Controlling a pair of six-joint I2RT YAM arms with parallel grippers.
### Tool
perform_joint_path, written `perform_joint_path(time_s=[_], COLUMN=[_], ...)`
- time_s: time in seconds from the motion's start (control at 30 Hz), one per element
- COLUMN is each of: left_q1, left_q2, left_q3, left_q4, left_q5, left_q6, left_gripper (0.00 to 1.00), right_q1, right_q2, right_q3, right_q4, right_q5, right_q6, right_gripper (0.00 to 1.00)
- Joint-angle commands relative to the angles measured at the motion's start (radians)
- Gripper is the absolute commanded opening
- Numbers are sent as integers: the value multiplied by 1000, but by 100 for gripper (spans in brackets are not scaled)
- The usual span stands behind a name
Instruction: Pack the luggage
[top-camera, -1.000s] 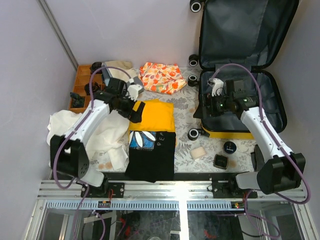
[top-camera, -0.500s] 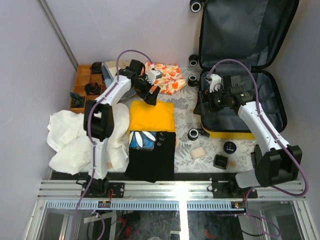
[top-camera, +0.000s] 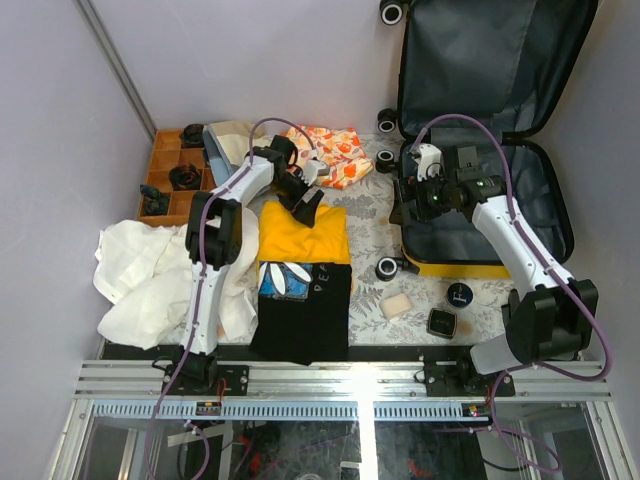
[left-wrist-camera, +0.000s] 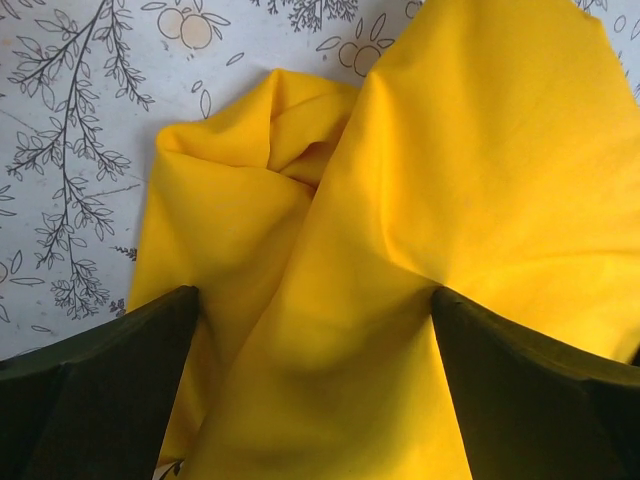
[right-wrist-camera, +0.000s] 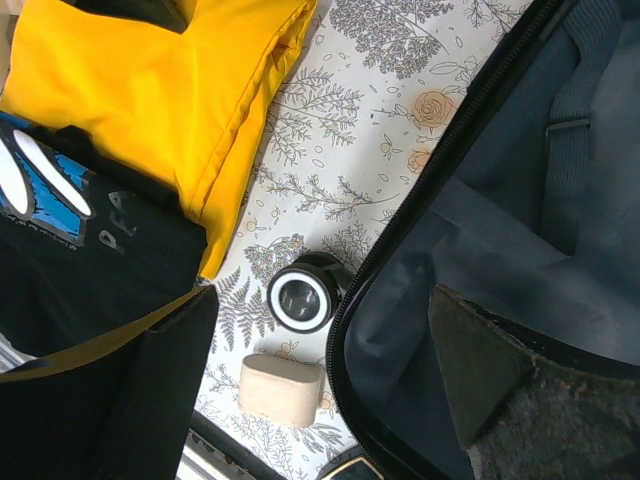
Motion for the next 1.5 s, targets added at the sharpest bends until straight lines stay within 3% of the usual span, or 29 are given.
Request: perform_joint_path(time_s=[0.0,0.1,0.2,0.33,0.63,0.93,1.0,1.17,1.23,1.47], left_q1=[-4,-5,-6,-8,-23,-21,-21,2,32,91], left_q2=[33,34,-9,-132,-454,-357,-306,-240,-259,-496], left_q3=[-30,-65,-78,-107,-348,-262,-223,-113,-99,-397], left_q4=[-92,-117,-121,-1,465,560,522,486,482,495], left_q5=[56,50,67,76,27,-13,-22,-144,-147,-191], left_q6=[81,126,157,92,40,122,136,-47,-159,-393], left_gripper=[94,75,43,2,0,0,8,80,99,100], right_q1=[6,7,8,7,7,8,8,13,25,104], right_q2=[4,8,8,9,20,37,48,88,111,239], right_q3=[41,41,40,32,30,6,1,5,17,92], right_q4=[8,9,13,22,31,67,82,154,183,263], right_q5=[16,15,17,11,14,-29,-44,-51,-39,9], right_q6=[-17,-16,-13,2,10,46,63,147,195,370], right_gripper=[93,93,93,93,93,92,92,94,95,99])
